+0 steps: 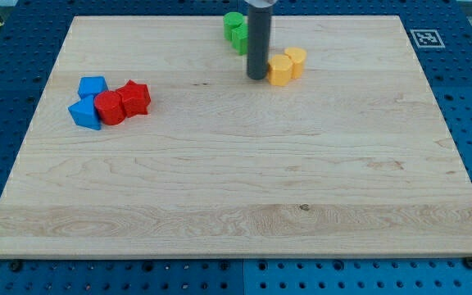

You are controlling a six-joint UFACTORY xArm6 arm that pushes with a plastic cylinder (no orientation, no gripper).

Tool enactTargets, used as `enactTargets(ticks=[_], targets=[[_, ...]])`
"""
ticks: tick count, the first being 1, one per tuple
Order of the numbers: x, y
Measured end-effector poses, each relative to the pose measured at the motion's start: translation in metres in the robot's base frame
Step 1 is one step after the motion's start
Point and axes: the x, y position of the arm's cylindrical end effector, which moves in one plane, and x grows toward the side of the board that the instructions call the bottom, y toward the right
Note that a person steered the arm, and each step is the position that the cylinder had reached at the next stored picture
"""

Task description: Separate red blocks from the blue blocks

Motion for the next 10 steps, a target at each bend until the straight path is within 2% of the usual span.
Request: enactTargets(ticks=[2, 3, 6, 8, 10], targets=[[0.0, 0.046], [0.008, 0.025], [0.01, -0.175], [-0.012, -0.26], [0.005, -0.345]])
